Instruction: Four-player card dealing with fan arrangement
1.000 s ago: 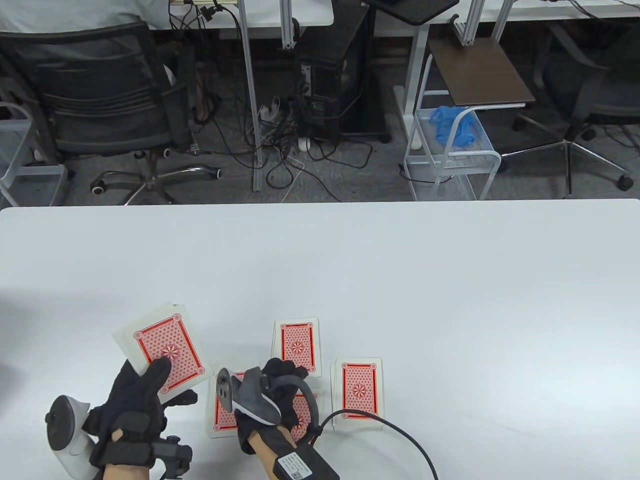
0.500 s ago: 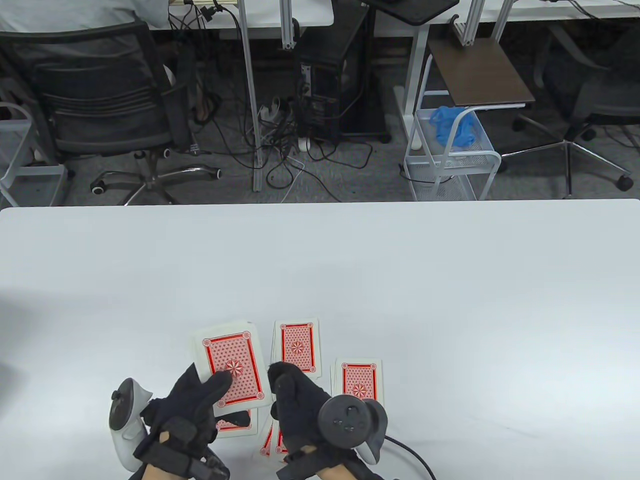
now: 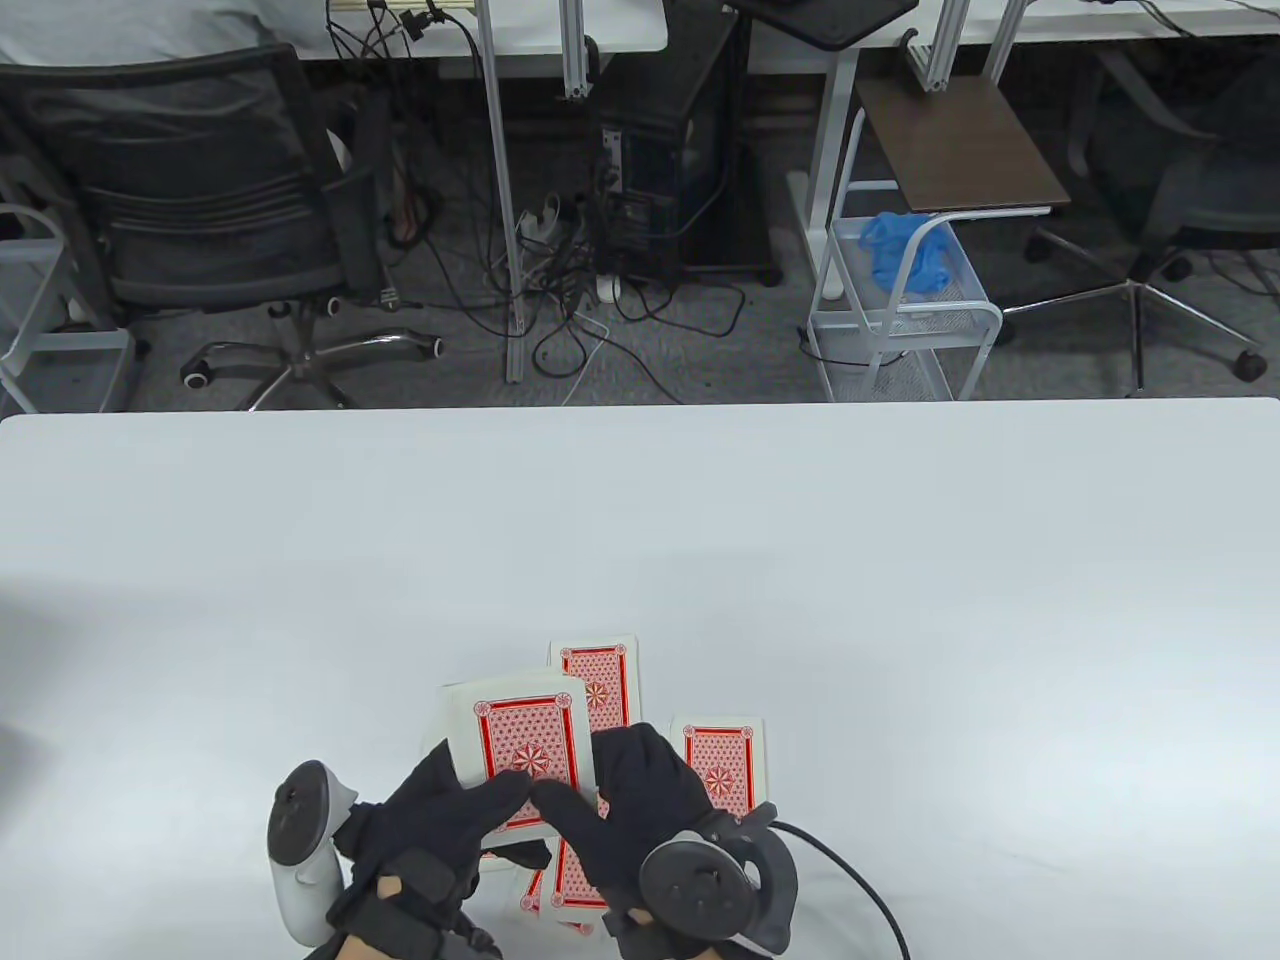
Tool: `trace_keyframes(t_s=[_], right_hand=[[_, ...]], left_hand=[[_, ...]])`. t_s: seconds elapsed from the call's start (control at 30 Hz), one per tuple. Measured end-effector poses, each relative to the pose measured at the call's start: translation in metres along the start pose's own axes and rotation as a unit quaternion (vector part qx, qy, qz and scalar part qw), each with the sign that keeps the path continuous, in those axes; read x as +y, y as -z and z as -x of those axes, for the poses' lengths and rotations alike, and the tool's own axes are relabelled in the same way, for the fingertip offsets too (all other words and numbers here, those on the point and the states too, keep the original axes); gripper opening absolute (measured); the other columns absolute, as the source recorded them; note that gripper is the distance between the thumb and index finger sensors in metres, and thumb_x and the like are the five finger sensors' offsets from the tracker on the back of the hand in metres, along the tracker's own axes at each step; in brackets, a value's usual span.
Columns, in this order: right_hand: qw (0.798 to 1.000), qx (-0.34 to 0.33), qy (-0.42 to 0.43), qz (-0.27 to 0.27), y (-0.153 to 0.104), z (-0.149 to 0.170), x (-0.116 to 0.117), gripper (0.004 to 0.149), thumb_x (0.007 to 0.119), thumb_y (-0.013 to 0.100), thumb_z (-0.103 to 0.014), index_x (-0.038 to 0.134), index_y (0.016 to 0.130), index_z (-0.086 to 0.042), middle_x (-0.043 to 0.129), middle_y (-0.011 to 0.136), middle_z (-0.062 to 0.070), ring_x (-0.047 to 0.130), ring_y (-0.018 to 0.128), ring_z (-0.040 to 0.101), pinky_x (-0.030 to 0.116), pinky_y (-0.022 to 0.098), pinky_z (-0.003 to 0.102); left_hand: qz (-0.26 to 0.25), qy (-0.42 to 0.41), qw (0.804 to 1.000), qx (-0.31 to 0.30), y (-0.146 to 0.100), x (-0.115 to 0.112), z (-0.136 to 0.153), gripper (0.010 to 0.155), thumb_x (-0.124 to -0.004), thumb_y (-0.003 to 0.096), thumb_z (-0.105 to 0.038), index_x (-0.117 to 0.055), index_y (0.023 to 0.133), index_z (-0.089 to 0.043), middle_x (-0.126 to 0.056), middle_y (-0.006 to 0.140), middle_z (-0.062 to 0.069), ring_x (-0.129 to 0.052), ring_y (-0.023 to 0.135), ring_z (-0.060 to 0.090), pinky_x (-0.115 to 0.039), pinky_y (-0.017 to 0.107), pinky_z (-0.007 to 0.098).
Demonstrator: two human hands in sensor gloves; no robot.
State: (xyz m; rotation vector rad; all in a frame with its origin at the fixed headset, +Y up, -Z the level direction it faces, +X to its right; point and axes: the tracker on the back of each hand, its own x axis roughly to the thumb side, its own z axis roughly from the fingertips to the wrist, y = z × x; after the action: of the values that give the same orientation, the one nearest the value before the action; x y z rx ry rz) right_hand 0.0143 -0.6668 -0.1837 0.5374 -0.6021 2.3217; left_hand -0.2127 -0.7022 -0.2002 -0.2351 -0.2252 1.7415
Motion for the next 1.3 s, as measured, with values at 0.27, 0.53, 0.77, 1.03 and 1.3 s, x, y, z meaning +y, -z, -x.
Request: trace_keyframes(t_s=[0.27, 0.53, 0.77, 1.03, 1.3], right_hand=[[0.999, 0.024, 0.046, -0.009, 0.002, 0.004, 0.001, 0.044, 0.080, 0.054, -0.043, 0.076, 0.082, -0.009, 0.086, 0.063, 0.005, 0.100, 0.053, 0.026, 0.087, 0.043, 0.057], [0.976, 0.095, 0.195, -0.034, 0.006, 0.026, 0.001, 0.039, 0.081, 0.054, -0.036, 0.082, 0.083, -0.009, 0.093, 0.066, 0.007, 0.103, 0.058, 0.030, 0.086, 0.046, 0.058], [0.963, 0.095, 0.247, -0.051, 0.008, 0.042, 0.000, 0.040, 0.076, 0.057, -0.033, 0.086, 0.087, -0.008, 0.099, 0.073, 0.010, 0.102, 0.066, 0.037, 0.083, 0.050, 0.061], [0.958, 0.101, 0.264, 0.045, 0.003, 0.061, -0.013, 0.047, 0.052, 0.064, -0.039, 0.086, 0.078, -0.010, 0.098, 0.066, 0.010, 0.098, 0.063, 0.043, 0.079, 0.048, 0.066], [0.974, 0.168, 0.149, 0.015, -0.004, 0.088, -0.004, 0.038, 0.061, 0.064, -0.038, 0.086, 0.065, -0.009, 0.091, 0.071, 0.016, 0.090, 0.069, 0.048, 0.073, 0.052, 0.071]], left_hand=[[0.020, -0.040, 0.999, 0.013, 0.002, 0.003, 0.007, 0.051, -0.090, 0.0510, -0.036, -0.078, 0.100, -0.028, -0.099, 0.095, -0.004, -0.111, 0.074, 0.034, -0.102, 0.034, 0.044], [0.017, -0.052, 0.998, 0.022, 0.003, 0.003, 0.010, 0.051, -0.088, 0.0522, -0.036, -0.076, 0.101, -0.027, -0.097, 0.098, -0.003, -0.110, 0.076, 0.034, -0.102, 0.036, 0.044], [0.000, -0.021, 1.000, 0.016, 0.003, 0.007, 0.009, 0.051, -0.088, 0.0519, -0.037, -0.077, 0.101, -0.028, -0.098, 0.097, -0.004, -0.111, 0.076, 0.033, -0.102, 0.035, 0.043], [-0.107, 0.020, 0.994, 0.002, -0.008, 0.033, -0.003, 0.050, -0.088, 0.0525, -0.037, -0.077, 0.100, -0.027, -0.099, 0.096, -0.003, -0.111, 0.074, 0.034, -0.102, 0.034, 0.043], [-0.184, 0.018, 0.982, -0.030, -0.019, 0.061, -0.016, 0.050, -0.087, 0.0525, -0.037, -0.077, 0.100, -0.026, -0.098, 0.096, -0.001, -0.111, 0.073, 0.035, -0.102, 0.034, 0.044]])
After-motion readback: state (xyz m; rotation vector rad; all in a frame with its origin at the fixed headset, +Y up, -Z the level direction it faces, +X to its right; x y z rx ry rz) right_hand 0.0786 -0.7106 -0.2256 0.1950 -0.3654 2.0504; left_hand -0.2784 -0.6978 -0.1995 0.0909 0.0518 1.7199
